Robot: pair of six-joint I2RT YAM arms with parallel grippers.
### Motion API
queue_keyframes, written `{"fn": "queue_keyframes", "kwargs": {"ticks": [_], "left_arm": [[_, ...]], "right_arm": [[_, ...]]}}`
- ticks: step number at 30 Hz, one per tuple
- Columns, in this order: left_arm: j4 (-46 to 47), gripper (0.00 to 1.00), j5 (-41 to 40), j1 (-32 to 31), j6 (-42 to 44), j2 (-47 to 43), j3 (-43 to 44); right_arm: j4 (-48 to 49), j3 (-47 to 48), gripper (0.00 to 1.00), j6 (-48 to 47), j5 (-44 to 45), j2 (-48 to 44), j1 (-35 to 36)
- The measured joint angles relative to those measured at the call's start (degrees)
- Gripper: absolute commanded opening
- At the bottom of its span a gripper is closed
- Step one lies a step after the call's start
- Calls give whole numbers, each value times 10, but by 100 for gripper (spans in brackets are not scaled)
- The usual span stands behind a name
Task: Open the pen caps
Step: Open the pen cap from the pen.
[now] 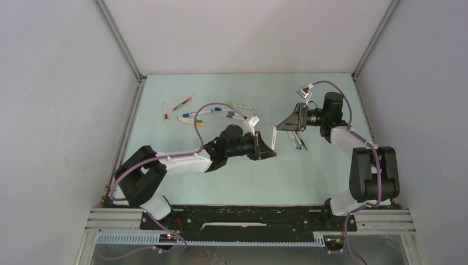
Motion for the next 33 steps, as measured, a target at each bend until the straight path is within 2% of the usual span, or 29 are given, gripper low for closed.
{"fn": "queue_keyframes", "kwargs": {"ticks": [2,4,8,11,16,18,20,25,28,33], "left_arm": [[-27,0,13,4,17,-11,0],[-47,0,25,8,31,-21,0],[-88,0,55,15,55,-42,0],[-116,0,79,19,68,-45,0],[-172,0,122,24,87,-45,0],[-195,0,139,24,95,-45,0],[-217,0,153,24,101,-44,2],[-251,0,184,24,109,-30,26],[-252,0,196,23,109,-25,35],[-251,0,211,19,108,-21,36]], "right_arm": [[-48,19,65,-52,-16,-9,-16],[-139,48,69,-140,-18,-28,-34],[-361,122,71,-374,24,-67,-49],[-491,155,71,-545,65,-95,-42],[-740,160,81,-934,91,-136,-36],[-830,160,81,-1088,100,-144,-24],[-890,160,81,-1201,119,-155,0],[-888,152,80,-1270,204,-194,127],[-857,138,76,-1268,276,-216,210],[-809,124,67,-1256,371,-210,286]]}}
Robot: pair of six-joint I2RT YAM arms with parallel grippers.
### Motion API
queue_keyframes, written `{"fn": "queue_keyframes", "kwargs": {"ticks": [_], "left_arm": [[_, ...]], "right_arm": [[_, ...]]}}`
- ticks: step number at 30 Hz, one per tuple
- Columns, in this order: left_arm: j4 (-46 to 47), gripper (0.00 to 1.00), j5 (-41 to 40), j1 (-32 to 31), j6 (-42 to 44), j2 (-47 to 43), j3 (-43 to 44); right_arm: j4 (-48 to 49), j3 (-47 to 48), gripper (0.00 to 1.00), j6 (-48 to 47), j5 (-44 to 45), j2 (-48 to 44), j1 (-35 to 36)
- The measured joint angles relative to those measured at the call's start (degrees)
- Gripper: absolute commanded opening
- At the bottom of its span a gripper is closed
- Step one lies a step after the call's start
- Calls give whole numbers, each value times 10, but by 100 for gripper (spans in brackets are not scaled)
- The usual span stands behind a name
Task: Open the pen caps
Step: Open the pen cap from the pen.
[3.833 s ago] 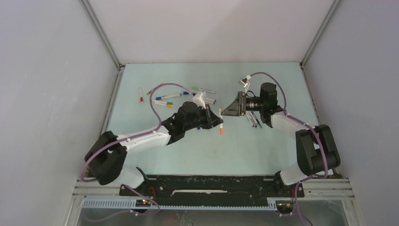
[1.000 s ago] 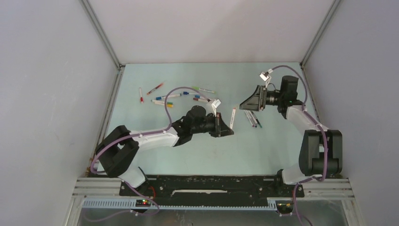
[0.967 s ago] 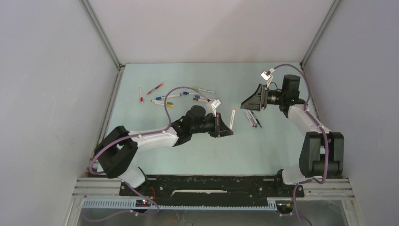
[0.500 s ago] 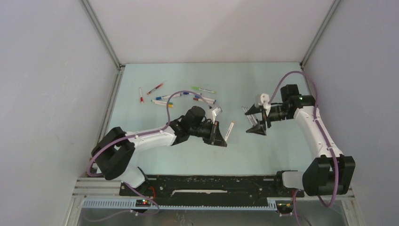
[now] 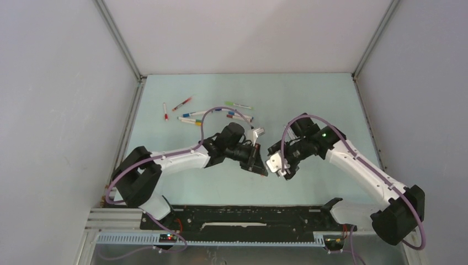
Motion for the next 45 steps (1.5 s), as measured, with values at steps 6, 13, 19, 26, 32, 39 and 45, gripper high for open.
{"fn": "queue_keyframes", "kwargs": {"ticks": [6,13,19,26,32,39,45], "left_arm": [[3,0,15,-8,0,4,1],[-2,0,27,-16,2,15,11],[-18,0,28,-15,17,15,13],[-48,0,22,-19,56,16,38],[-53,0,10,-19,93,15,57],[-193,0,30,-24,122,8,20],[-208,0,15,-24,125,-9,8]], "right_arm": [[36,-23,57,3,85,9,48],[64,-28,31,2,149,28,85],[66,-62,0,-21,163,23,85],[74,-78,0,-44,138,-10,50],[80,-87,0,-65,102,-31,-14],[81,-88,0,-79,159,-50,-110],[100,-88,0,-9,125,-50,-159]]}}
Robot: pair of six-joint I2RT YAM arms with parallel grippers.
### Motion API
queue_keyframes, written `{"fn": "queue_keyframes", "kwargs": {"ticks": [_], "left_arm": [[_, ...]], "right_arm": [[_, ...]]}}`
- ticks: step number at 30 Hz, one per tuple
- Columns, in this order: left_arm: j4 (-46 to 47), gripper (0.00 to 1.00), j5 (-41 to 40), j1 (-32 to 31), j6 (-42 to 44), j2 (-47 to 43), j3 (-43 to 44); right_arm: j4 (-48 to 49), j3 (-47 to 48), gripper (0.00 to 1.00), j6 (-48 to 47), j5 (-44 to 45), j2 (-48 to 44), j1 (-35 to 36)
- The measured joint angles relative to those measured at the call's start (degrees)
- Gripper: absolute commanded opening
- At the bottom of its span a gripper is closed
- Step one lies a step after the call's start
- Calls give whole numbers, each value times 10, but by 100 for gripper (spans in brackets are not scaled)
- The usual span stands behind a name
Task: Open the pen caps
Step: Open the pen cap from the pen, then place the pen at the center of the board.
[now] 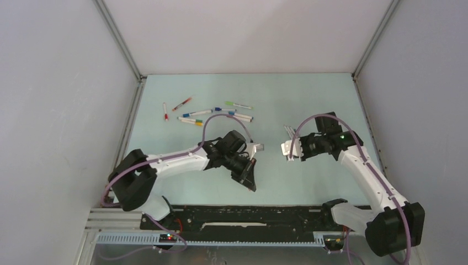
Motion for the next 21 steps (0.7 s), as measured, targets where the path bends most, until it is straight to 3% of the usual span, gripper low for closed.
{"fn": "queue_keyframes", "kwargs": {"ticks": [3,7,14,21], "left_arm": [[5,0,-37,0,-6,-32,-10],[33,0,-119,0,-21,-87,-21],[86,0,-278,0,-41,-162,-41],[112,0,-405,0,-49,-264,-98]], "right_arm": [[23,0,0,85,-34,2,-39],[81,0,0,269,-74,28,-98],[208,0,1,597,-25,123,-175],[264,2,4,744,53,191,-203]]}}
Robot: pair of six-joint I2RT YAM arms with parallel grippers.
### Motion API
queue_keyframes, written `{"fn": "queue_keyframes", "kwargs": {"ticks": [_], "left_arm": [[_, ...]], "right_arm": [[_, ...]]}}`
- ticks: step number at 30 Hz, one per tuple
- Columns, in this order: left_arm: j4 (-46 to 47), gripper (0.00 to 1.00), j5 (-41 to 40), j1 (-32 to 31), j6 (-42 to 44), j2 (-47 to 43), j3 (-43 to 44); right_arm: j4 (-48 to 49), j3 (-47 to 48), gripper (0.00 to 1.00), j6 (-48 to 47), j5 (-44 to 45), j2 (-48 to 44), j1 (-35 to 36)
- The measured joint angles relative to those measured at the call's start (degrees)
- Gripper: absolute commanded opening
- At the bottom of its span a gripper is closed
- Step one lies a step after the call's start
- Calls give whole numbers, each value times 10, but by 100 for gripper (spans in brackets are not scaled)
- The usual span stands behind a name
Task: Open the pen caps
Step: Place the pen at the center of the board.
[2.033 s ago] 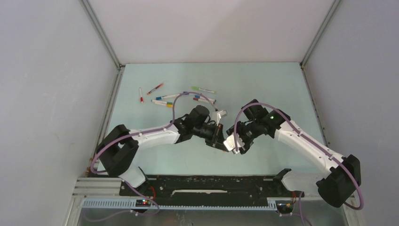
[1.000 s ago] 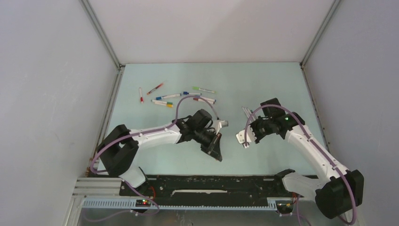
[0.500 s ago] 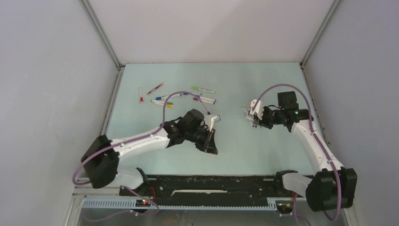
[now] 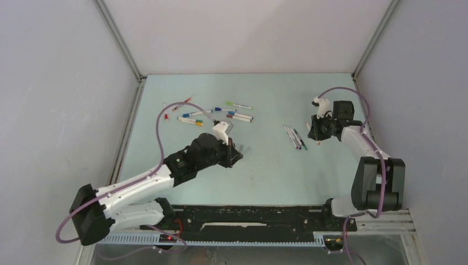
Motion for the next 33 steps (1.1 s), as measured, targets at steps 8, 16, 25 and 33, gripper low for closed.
{"fn": "queue_keyframes", "kwargs": {"ticks": [8,16,25,33], "left_arm": [[26,0,-89,2,-4,-102,-75],[40,0,-104,9,-16,-120,-94],[50,0,-104,13,-17,-119,-94],[53,0,-101,13,-18,-110,-94]], "right_arm": [[7,43,10,50,17,95,-7],[-6,98,14,62,13,174,-8],[-26,112,20,63,8,214,-8],[-39,120,24,63,0,231,-8]]}}
